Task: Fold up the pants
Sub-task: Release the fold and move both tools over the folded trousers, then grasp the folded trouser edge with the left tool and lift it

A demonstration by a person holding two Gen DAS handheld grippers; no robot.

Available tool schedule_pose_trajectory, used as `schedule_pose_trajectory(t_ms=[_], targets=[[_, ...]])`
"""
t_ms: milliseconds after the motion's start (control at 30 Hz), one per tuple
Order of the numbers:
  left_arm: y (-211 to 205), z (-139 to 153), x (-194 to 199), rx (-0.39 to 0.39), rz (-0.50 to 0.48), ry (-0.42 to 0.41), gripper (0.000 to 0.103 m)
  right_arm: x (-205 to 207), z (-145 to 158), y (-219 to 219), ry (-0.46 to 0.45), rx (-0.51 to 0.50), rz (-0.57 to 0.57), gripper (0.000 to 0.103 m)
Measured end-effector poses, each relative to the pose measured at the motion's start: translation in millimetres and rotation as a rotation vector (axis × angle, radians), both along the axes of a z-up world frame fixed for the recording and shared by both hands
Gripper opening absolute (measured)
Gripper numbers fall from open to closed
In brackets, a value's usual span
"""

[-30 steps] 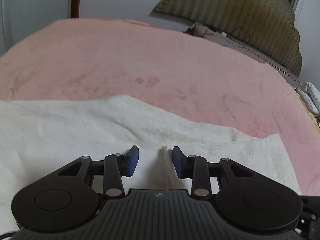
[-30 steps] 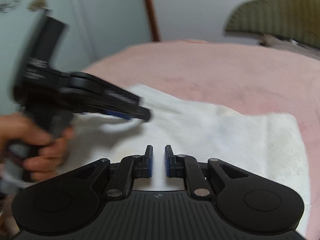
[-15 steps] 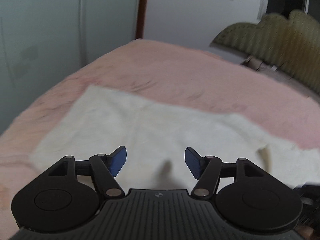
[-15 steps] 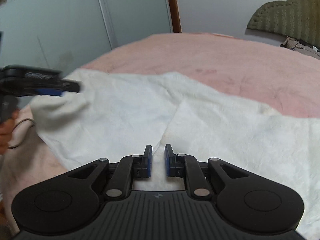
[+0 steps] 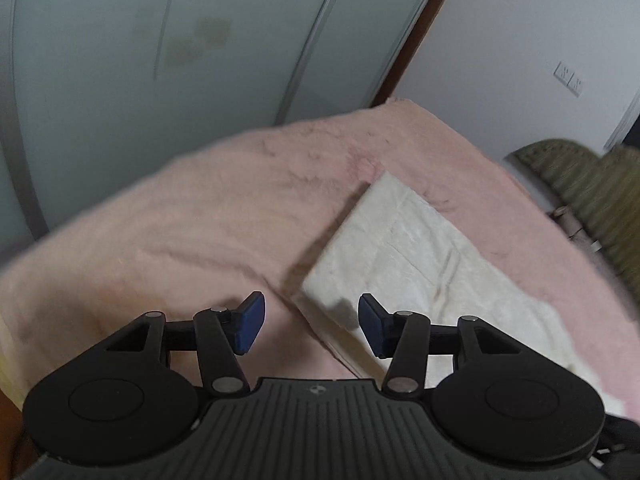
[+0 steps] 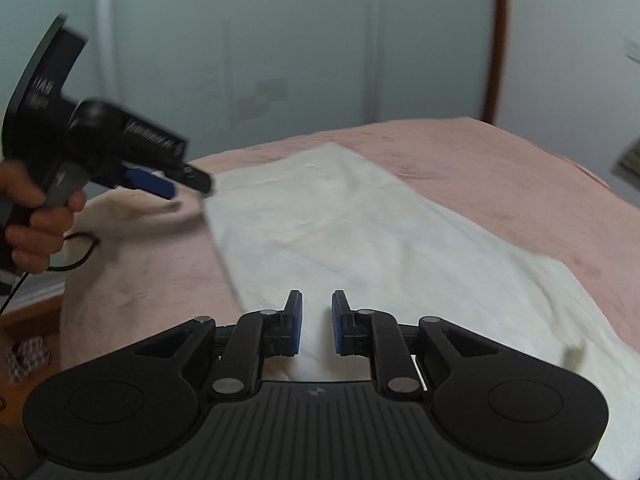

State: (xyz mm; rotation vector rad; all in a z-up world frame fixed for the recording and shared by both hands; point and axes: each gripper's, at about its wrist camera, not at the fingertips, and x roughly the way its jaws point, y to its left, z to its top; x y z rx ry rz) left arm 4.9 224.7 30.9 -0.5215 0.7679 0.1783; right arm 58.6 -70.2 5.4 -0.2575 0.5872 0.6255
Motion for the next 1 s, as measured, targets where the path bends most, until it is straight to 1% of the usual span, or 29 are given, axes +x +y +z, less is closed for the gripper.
schedule_pose_trajectory(t_ms=[67, 100, 133, 167, 200, 233, 267, 300, 333, 367, 400, 433, 467, 567, 667, 700, 733, 767, 800, 833, 867, 900, 933, 1000], targets=[[5, -4, -2, -0.084, 0.011, -0.015, 0.055, -1, -2, 19, -0.017, -0.040, 0.043, 0.018], [7, -5, -2, -0.106, 0.020, -0.021, 0.053, 0, -3, 26, -0.023, -0.050, 0.057, 0.021], [7, -7, 0, -0.123, 0.030, -0.026, 0.045, 3, -4, 33, -0.024, -0.058, 0.067, 0.023], [7, -7, 1, -0.132, 0.032, -0.033, 0.037, 4, -5, 37, -0.022, -0.065, 0.078, 0.030], [7, -7, 2, -0.135, 0.030, -0.039, 0.034, 5, -6, 40, -0.019, -0.071, 0.088, 0.038], [7, -7, 3, -0.130, 0.036, -0.043, 0.028, 2, -4, 41, -0.017, -0.076, 0.100, 0.042], [7, -7, 3, -0.127, 0.038, -0.048, 0.015, -1, -3, 42, -0.023, -0.074, 0.114, 0.045], [7, -7, 2, -0.130, 0.030, -0.060, 0.012, -4, -1, 43, -0.041, -0.072, 0.130, 0.045], [4, -7, 4, -0.129, 0.028, -0.072, 0.007, -6, -2, 47, -0.056, -0.090, 0.138, 0.045], [4, -9, 3, -0.120, 0.027, -0.082, 0.005, -4, -5, 52, -0.062, -0.127, 0.133, 0.044], [2, -8, 2, -0.111, 0.027, -0.093, 0.005, -2, -8, 55, -0.059, -0.154, 0.130, 0.041], [1, -8, 0, -0.102, 0.029, -0.102, 0.005, 1, -12, 58, -0.050, -0.166, 0.135, 0.034], [-1, -7, -1, -0.095, 0.032, -0.109, 0.005, 3, -14, 59, -0.049, -0.165, 0.138, 0.019], [-4, -9, -2, -0.061, 0.033, -0.117, 0.005, 5, -11, 63, -0.056, -0.131, 0.152, 0.010], [-3, -23, 4, -0.055, 0.042, -0.094, 0.006, 8, -15, 72, -0.060, -0.139, 0.166, 0.010], [0, -28, 4, -0.079, 0.052, -0.082, 0.006, 9, -20, 73, -0.058, -0.143, 0.157, 0.010], [3, -32, 2, -0.109, 0.055, -0.088, 0.007, 7, -19, 69, -0.059, -0.127, 0.143, 0.011], [6, -31, -1, -0.118, 0.051, -0.101, 0.014, 3, -18, 67, -0.058, -0.120, 0.135, 0.015], [8, -28, -3, -0.118, 0.051, -0.106, 0.020, -2, -15, 65, -0.067, -0.129, 0.131, 0.025], [12, -25, -6, -0.122, 0.051, -0.108, 0.029, -8, -14, 63, -0.092, -0.148, 0.129, 0.033], [15, -22, -7, -0.127, 0.053, -0.100, 0.039, -15, -14, 63, -0.123, -0.177, 0.133, 0.049], [18, -20, -9, -0.127, 0.068, -0.076, 0.046, -22, -15, 65, -0.150, -0.215, 0.143, 0.054], [21, -20, -11, -0.146, 0.075, -0.065, 0.055, -27, -18, 68, -0.174, -0.260, 0.158, 0.053], [27, -25, -13, -0.251, 0.066, -0.053, 0.057, -31, -28, 77, -0.202, -0.334, 0.172, 0.052]])
